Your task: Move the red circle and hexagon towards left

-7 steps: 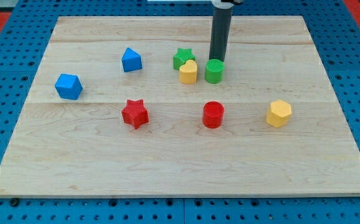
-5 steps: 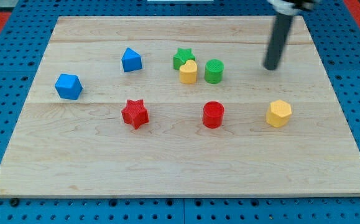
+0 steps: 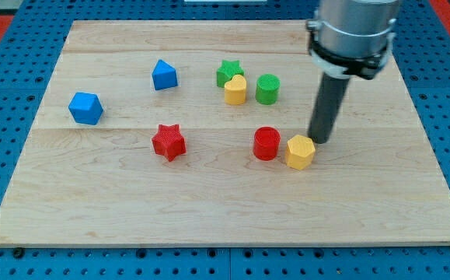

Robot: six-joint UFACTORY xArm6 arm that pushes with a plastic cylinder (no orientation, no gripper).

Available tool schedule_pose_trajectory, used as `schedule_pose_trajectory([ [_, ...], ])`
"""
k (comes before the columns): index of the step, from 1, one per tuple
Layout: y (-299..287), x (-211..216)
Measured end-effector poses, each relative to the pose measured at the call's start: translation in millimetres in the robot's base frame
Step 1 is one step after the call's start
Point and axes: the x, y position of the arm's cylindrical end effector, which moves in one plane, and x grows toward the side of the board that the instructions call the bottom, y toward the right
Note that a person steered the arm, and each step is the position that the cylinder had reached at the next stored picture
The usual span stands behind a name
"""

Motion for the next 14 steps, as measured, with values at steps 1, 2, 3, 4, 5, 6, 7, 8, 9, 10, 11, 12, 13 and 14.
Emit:
schedule_pose_trajectory([
  [1, 36.5, 27.4],
  [2, 4.3, 46.4],
  [3, -69.5, 43.7],
  [4, -138.0, 24.0],
  [5, -154.3, 19.9],
  [6, -153.6, 20.5],
  [7, -125.0, 55.6],
  [8, -75.2, 69.2],
  [9, -41.1, 49.6],
  [10, -59.6, 25.2],
  [11, -109.0, 1.3],
  [12, -180.4, -26.5],
  [13, -232.1, -40.9],
  [14, -237.4, -37.5],
])
